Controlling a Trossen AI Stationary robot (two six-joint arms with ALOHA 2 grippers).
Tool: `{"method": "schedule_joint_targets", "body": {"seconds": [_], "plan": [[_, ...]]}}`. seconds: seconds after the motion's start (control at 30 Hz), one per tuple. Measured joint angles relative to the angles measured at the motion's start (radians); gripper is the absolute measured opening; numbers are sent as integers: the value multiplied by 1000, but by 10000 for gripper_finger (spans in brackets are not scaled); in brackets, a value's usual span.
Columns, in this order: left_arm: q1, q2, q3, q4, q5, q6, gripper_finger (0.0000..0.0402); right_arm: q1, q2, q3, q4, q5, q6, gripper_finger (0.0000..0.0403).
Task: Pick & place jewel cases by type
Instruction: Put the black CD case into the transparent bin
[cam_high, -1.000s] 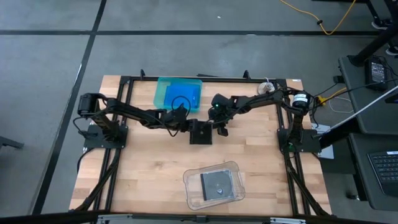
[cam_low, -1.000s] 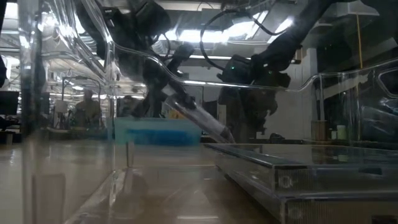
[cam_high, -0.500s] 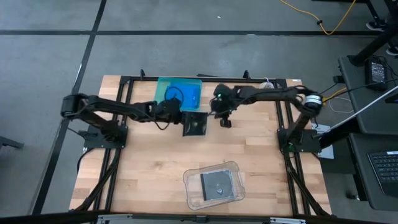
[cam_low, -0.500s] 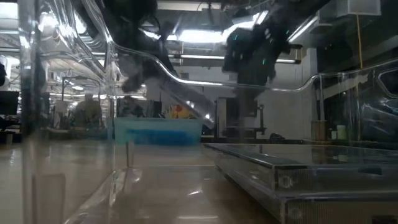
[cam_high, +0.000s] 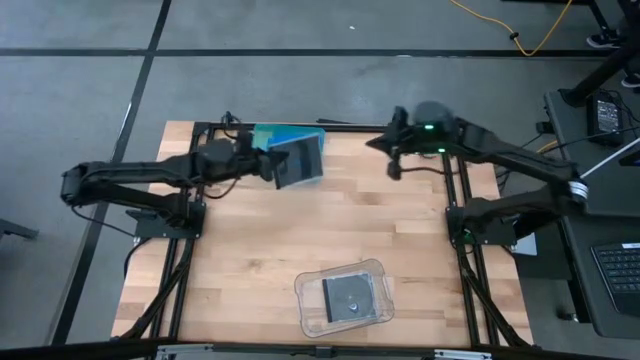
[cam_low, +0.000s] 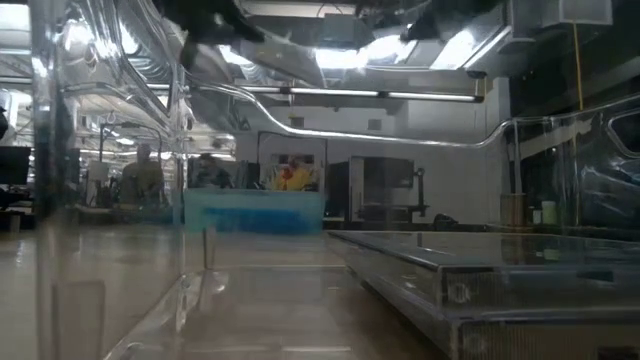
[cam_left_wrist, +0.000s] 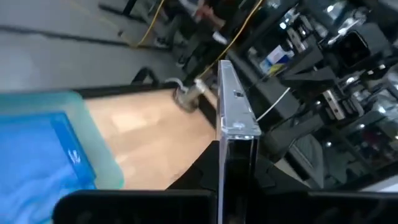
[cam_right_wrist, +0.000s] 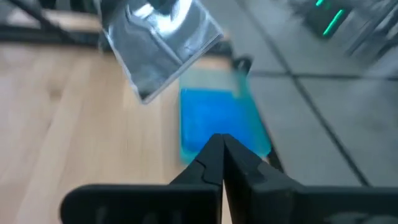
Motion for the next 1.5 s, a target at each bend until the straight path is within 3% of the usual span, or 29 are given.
{"method": "schedule_joint_targets", "body": {"seconds": [0.2, 0.47, 0.83, 1.07, 1.5], "plan": [[19, -83, 30, -4, 11, 96, 9, 0, -163, 0, -16, 71, 44, 6], [58, -75, 206, -56, 119, 230, 9, 0, -266, 0, -87, 110, 105, 6], [68, 23, 473, -300, 189, 420, 8, 0, -273, 0, -88, 65, 145, 6], [68, 57, 548, -310, 207, 554, 8, 0, -273, 0, -85, 65, 146, 6], [67, 100, 675, -309, 361, 848, 8, 0, -273, 0, -85, 63, 172, 6]]}}
